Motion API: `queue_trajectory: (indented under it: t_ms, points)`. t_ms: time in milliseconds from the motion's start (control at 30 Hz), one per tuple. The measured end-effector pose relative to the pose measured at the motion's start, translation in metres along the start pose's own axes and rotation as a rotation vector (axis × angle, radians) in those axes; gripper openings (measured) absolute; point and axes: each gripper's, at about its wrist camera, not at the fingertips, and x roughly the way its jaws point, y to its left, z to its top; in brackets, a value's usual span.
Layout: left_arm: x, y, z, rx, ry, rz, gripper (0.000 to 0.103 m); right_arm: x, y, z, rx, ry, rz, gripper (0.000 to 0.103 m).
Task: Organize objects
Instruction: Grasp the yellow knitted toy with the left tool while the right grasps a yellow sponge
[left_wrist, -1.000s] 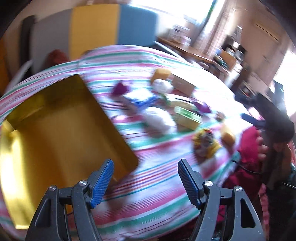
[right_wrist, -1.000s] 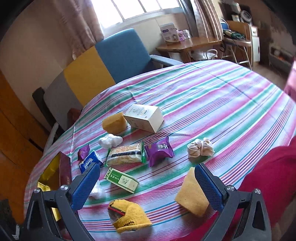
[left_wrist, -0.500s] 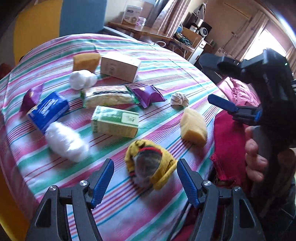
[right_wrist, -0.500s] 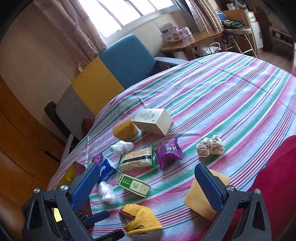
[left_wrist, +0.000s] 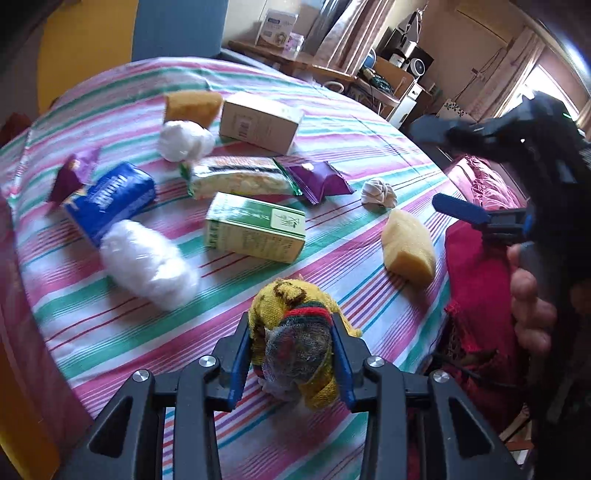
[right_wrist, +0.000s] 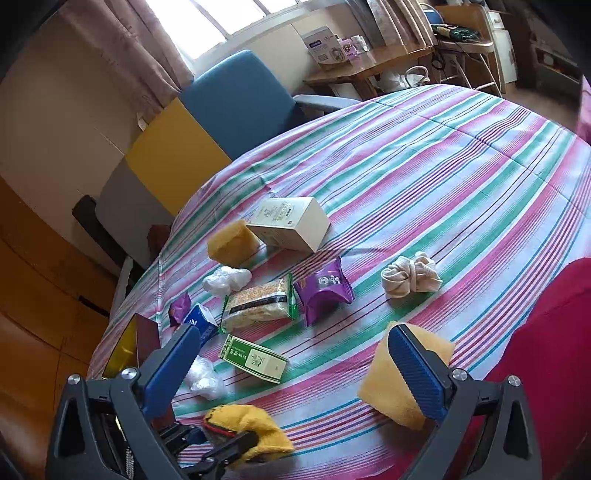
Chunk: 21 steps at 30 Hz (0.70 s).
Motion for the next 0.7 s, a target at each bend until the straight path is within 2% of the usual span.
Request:
queue_trajectory:
  t_ms: [133,267,333,533,667,700]
  points:
    - [-0.032,0.005,-0.011,0.019,-0.047,0.01,0.039,0.014,0.006,0.004,-0.047,0.104,-0.125,0.098]
    - [-0.054,0.016,-0.02,-0.003,-0.089,0.017,0.039,0.017,0.005,0.014,-0.125,0.187,-0.29,0.096]
    - [-0.061,0.02,-0.021,-0.018,-0.105,0.011,0.039,0.023,0.0,0.017,-0.149,0.266,-0.356,0.096]
    - [-0.079,0.029,-0.027,-0.054,-0.156,0.007,0.039,0.055,-0.017,0.013,-0.188,0.449,-0.47,0.096]
    - [-0.095,0.038,-0.034,-0.079,-0.19,0.016,0.039,0.073,-0.02,0.008,-0.228,0.559,-0.488,0.08]
    - [-0.1,0.041,-0.035,-0.087,-0.2,0.019,0.039,0.075,-0.02,0.007,-0.249,0.566,-0.509,0.071]
